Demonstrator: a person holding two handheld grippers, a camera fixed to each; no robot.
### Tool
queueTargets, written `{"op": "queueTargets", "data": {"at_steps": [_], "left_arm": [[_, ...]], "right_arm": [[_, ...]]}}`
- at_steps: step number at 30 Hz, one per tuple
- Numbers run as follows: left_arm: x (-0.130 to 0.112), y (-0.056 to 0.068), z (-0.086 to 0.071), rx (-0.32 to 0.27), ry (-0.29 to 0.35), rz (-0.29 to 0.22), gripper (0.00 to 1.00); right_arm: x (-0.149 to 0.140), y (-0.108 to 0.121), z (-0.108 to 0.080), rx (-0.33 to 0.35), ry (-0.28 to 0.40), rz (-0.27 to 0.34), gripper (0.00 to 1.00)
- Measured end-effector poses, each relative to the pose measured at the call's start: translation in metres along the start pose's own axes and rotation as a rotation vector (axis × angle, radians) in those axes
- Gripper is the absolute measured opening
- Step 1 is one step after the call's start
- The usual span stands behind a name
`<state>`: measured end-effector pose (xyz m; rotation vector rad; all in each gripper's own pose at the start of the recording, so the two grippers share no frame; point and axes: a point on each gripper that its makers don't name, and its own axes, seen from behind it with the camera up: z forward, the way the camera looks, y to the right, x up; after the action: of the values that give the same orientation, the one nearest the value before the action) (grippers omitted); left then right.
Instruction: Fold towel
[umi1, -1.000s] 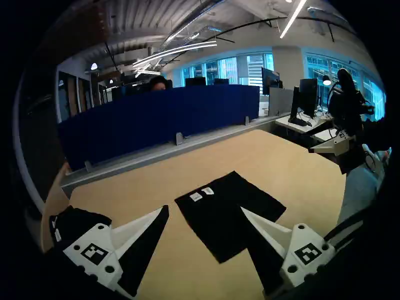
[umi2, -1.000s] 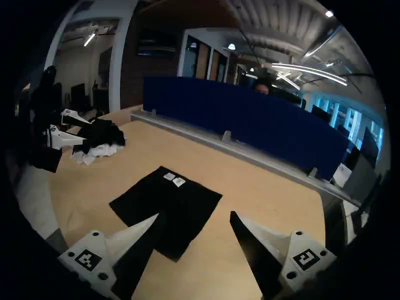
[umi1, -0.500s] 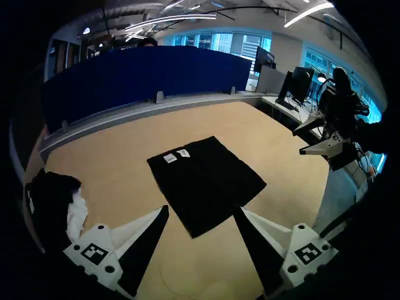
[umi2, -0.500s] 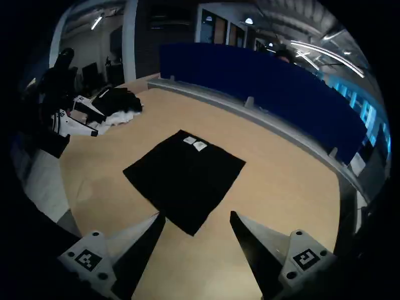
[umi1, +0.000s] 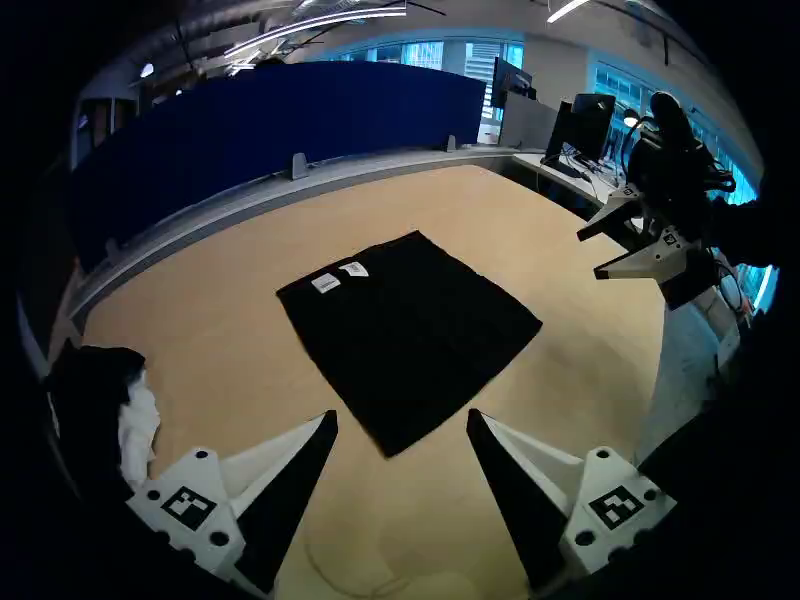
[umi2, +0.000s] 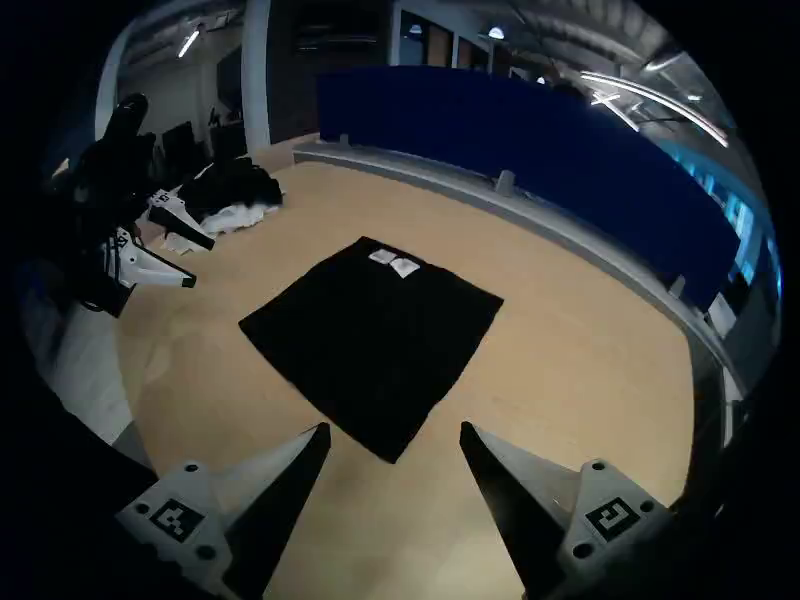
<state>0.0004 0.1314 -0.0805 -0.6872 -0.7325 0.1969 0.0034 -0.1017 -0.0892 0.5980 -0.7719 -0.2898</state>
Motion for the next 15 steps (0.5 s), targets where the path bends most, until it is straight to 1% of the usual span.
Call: {"op": "queueTargets", "data": {"at_steps": [8, 11, 15], "left_arm": [[-0.027, 0.005, 0.034, -0.011, -0.034, 0.035, 0.96], [-0.036, 0.006, 0.046, -0.012, -0.047, 0.038, 0.96], [-0.046, 0.005, 0.059, -0.009, -0.06, 0.018, 0.96]], "right_arm": [[-0.022, -0.003, 0.03, 0.01, -0.005, 0.025, 1.0], [-0.031, -0.002, 0.041, 0.009, -0.012, 0.037, 1.0], [-0.043, -0.001, 0.054, 0.007, -0.023, 0.056, 1.0]]}}
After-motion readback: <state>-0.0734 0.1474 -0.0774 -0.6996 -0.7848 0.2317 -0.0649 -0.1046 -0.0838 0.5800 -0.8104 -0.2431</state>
